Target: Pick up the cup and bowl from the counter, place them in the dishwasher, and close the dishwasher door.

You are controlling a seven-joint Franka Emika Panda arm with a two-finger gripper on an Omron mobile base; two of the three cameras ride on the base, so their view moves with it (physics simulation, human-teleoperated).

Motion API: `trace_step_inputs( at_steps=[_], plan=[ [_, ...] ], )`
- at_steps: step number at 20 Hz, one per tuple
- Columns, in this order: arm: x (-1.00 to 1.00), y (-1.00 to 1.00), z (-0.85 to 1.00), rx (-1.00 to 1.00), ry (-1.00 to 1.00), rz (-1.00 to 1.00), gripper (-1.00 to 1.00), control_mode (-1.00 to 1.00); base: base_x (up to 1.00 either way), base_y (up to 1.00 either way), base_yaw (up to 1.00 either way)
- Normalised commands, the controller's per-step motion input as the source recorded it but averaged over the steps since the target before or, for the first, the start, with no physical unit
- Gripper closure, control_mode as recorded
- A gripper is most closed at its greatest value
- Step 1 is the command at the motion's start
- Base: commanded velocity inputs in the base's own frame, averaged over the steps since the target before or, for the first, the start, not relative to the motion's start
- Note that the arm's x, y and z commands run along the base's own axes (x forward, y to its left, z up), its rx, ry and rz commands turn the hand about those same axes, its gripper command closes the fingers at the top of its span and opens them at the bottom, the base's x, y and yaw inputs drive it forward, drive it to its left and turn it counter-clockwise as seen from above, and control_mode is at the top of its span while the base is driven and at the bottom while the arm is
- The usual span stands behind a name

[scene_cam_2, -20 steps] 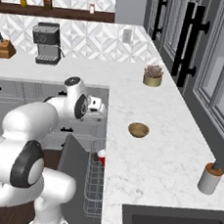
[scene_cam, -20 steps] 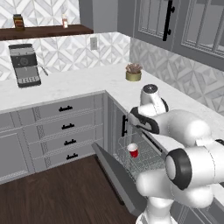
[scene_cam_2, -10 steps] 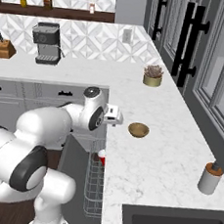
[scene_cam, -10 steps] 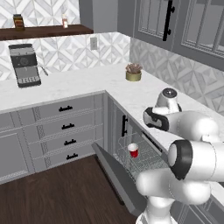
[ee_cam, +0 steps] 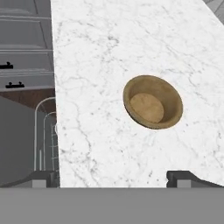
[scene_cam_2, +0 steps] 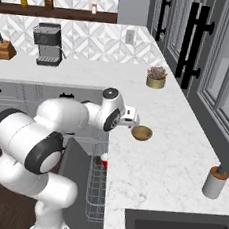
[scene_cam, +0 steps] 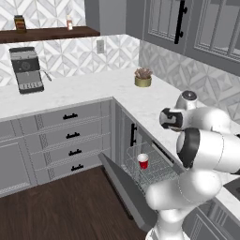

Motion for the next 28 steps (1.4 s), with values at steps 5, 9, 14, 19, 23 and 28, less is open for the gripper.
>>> trace_step_inputs(
  at_steps=[5, 9, 14, 19, 23, 28],
  plan=[
    [0.22, -0.45, -0.08, 0.00, 0.02, 0.00, -1.00, -1.00, 0.00, 0.00, 0.00],
    [0.22, -0.21, -0.23, 0.00, 0.01, 0.00, -1.00, -1.00, 0.00, 0.00, 0.00],
    [0.23, -0.05, -0.29, 0.00, 0.01, 0.01, -1.00, -1.00, 0.00, 0.00, 0.00],
    [0.32, 0.00, -0.18, 0.00, 0.03, 0.00, -1.00, -1.00, 0.00, 0.00, 0.00],
    [0.38, 0.00, -0.25, 0.00, 0.02, 0.00, -1.00, -1.00, 0.00, 0.00, 0.00],
    [0.37, 0.00, -0.30, 0.00, 0.03, 0.00, -1.00, -1.00, 0.00, 0.00, 0.00]
  ],
)
